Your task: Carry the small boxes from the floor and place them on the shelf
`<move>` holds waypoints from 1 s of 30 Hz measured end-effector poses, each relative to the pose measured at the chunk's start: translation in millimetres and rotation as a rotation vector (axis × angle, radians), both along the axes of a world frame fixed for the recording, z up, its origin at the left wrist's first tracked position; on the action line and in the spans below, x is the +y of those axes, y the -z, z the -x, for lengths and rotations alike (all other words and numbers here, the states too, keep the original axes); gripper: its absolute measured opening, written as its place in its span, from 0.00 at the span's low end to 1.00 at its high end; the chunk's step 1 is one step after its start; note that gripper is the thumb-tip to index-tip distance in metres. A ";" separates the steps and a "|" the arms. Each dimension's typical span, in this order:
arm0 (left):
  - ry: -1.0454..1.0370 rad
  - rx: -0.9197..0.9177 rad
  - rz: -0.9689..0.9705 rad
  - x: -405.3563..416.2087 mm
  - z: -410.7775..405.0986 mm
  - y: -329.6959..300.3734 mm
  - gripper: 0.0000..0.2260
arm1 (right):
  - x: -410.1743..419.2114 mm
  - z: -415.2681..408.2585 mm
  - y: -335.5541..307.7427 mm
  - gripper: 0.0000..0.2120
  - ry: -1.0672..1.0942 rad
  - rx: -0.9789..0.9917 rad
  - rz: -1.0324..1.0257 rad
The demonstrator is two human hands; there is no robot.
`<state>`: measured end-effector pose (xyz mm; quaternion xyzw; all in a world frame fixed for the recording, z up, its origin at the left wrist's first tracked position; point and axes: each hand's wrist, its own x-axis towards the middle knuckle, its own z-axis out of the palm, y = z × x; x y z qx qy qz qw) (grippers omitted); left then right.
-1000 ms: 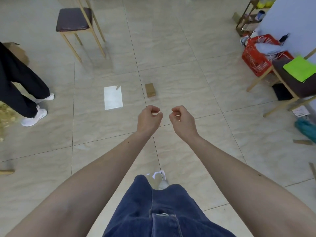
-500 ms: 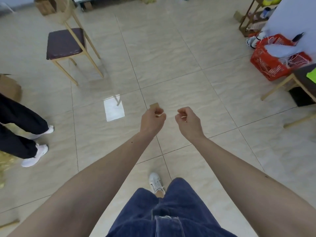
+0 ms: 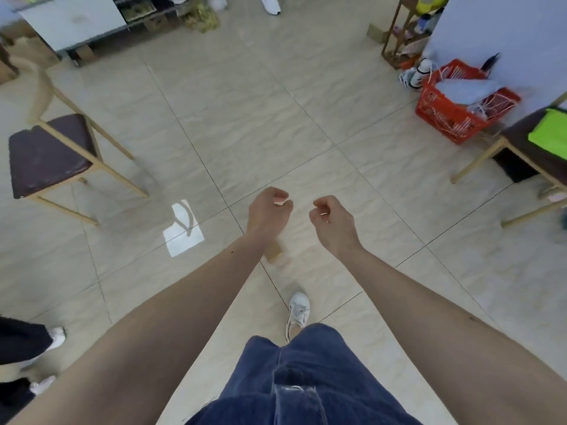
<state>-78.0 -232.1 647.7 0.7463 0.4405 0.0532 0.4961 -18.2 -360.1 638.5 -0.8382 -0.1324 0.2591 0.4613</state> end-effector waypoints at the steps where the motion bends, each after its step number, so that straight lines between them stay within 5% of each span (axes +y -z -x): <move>1: 0.022 0.006 0.006 11.1 -14.9 -1.5 0.10 | 10.1 -11.4 -0.2 0.12 0.013 0.006 0.007; 14: 0.445 0.023 -0.055 122.7 -172.3 6.2 0.10 | 112.7 -108.0 7.2 0.11 0.366 0.055 0.026; 30: 1.331 0.146 -0.034 121.8 -184.6 53.8 0.10 | 171.0 -27.0 31.8 0.12 1.237 0.103 0.087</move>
